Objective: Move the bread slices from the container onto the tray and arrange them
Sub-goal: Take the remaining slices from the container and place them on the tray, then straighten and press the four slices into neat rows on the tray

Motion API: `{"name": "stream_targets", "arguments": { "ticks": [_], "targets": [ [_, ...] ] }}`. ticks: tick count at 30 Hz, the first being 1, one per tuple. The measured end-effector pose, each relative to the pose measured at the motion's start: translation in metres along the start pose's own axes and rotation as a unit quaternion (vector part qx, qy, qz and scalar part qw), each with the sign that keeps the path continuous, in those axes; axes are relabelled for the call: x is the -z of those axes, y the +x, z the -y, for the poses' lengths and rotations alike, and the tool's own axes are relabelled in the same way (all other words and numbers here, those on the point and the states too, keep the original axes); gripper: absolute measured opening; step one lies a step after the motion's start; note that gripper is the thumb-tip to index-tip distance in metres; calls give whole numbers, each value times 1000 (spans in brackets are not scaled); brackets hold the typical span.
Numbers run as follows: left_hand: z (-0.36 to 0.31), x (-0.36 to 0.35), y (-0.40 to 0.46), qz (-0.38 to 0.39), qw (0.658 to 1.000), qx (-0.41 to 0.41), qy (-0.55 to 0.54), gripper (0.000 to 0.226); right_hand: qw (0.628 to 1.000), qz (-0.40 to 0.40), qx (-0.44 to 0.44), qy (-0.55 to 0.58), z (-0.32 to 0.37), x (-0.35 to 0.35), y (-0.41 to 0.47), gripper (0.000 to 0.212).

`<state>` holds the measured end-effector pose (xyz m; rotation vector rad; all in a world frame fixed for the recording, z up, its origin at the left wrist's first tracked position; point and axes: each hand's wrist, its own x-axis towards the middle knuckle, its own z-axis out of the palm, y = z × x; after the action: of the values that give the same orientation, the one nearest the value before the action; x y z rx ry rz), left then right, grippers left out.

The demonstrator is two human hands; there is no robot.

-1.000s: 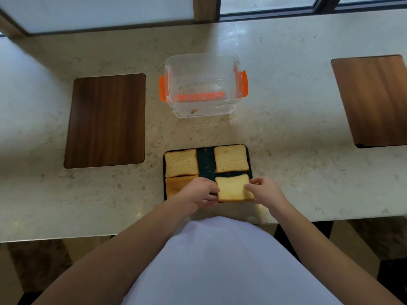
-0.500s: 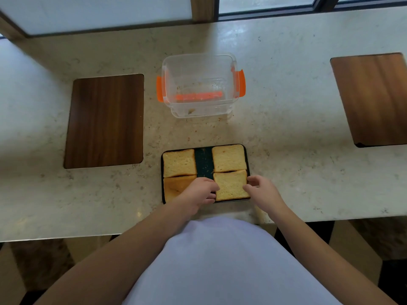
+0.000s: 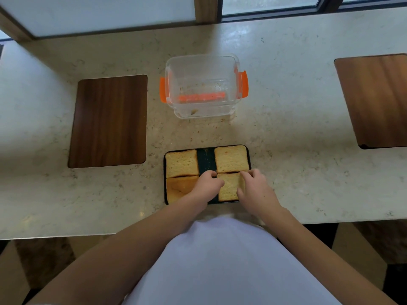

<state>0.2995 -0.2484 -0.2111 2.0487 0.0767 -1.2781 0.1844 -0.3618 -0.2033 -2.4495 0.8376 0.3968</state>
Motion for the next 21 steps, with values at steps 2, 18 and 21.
{"name": "stream_targets", "arguments": {
  "ticks": [2,18,21],
  "targets": [
    [-2,-1,3,6,1000,5,3,57,1000,4,-1,-14,-1,0,1,37],
    [45,56,-9,-212,804,-324,451,41,989,5,116,-88,31,0,17,47],
    [56,68,-9,-238,878,-277,309,43,990,22,139,-17,46,-9,22,44]
  ]
}}
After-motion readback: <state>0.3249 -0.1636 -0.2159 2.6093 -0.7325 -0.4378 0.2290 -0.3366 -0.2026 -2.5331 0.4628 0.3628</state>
